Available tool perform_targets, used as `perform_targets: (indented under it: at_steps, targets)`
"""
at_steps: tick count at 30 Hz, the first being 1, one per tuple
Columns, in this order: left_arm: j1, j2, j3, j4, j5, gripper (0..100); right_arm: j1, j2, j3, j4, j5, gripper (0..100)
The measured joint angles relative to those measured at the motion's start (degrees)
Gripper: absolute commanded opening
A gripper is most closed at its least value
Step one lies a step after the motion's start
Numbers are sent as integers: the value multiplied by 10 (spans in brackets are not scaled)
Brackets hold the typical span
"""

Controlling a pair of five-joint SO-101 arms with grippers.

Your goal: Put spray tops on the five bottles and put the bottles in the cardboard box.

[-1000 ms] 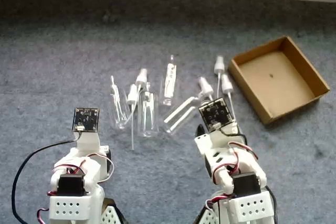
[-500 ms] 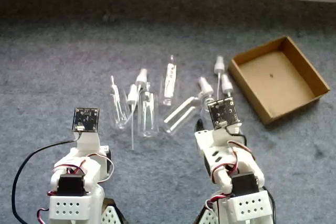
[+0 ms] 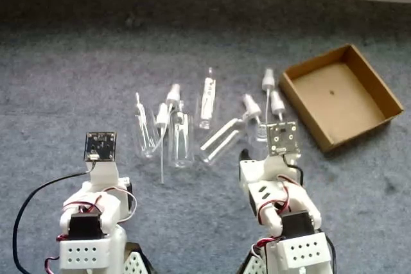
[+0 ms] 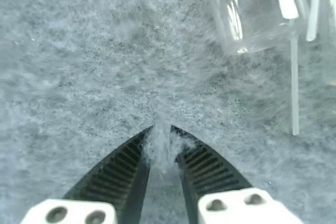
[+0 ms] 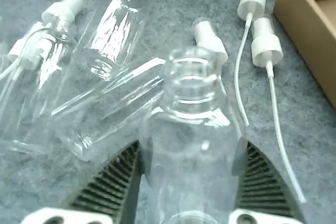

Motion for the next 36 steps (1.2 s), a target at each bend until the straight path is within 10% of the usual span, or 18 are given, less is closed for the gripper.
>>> perform_targets:
  at_steps: [17,36]
  targets:
    - [-236,0,0,-192,-81,4,0,0,64,-111,-7,202]
    - [-185,-7,-258,-1,-258,4,0,0,64,-111,-7,202]
